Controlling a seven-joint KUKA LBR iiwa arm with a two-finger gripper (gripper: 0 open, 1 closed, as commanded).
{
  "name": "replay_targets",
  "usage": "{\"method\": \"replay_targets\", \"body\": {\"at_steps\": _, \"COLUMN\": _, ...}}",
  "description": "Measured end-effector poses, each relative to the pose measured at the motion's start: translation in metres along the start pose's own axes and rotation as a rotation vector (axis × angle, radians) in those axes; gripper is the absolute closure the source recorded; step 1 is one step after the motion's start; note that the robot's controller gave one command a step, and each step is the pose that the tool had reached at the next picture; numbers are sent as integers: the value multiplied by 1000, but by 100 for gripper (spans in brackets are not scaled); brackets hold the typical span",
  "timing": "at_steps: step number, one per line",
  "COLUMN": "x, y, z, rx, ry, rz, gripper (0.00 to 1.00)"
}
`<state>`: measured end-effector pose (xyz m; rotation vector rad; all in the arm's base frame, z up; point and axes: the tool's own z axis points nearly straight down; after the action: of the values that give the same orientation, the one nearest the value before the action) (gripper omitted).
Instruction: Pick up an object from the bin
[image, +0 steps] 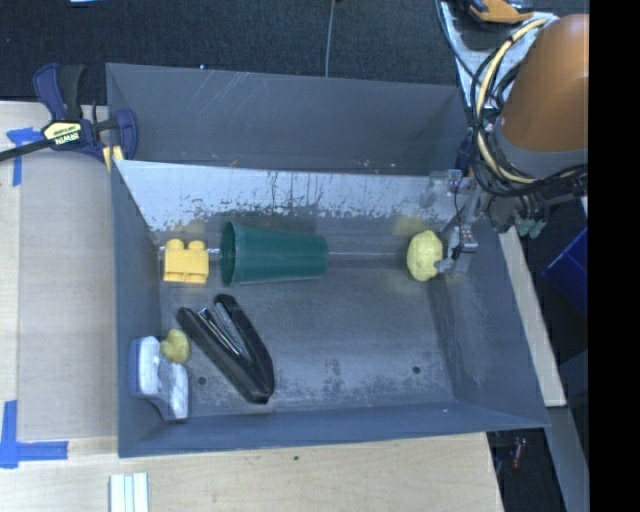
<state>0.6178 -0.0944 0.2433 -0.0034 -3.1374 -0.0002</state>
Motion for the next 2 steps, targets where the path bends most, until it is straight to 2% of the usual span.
{"method": "replay_targets", "body": {"at_steps": 1, "x": -1, "y": 0, "z": -5, "rx": 1, "ry": -9, "rz": -2, "gripper": 0}}
{"method": "replay_targets", "body": {"at_steps": 2, "x": 1, "y": -24, "z": 95, "rx": 2, "ry": -13, "rz": 22, "gripper": 0}}
